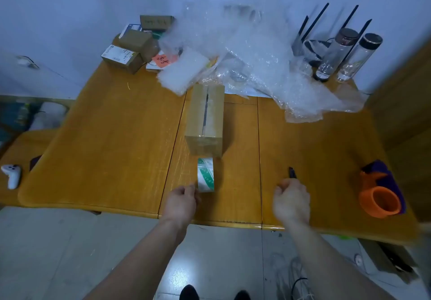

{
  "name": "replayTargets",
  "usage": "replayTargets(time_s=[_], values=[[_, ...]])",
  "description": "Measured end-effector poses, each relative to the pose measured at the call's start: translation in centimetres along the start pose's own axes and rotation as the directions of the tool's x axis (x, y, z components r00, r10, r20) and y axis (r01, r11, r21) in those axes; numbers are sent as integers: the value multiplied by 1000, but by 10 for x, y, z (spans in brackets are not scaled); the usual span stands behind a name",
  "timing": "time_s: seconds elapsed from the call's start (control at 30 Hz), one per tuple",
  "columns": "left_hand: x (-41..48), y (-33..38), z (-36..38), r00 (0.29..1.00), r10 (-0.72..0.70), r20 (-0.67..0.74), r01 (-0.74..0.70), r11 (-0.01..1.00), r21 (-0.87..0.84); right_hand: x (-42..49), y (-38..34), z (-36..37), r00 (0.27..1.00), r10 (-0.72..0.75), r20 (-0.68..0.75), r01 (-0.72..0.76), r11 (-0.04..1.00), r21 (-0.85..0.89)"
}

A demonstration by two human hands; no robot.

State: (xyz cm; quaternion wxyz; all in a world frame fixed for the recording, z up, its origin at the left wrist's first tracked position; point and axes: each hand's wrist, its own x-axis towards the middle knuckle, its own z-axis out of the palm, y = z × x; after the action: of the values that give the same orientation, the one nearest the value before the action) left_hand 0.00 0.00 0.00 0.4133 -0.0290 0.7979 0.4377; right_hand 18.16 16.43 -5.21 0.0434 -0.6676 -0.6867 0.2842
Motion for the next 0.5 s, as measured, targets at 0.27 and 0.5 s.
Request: replayTargets(time_s=[0.27,0.5], values=[[7,-4,-6,998,4,-67,-5,1000,-9,34,36,-7,994,107,-20,-108,953,-284],[7,-11,-9,998,-14,-63,13,1000,-22,46,29,-9,996,72,50,-61,979,-194]])
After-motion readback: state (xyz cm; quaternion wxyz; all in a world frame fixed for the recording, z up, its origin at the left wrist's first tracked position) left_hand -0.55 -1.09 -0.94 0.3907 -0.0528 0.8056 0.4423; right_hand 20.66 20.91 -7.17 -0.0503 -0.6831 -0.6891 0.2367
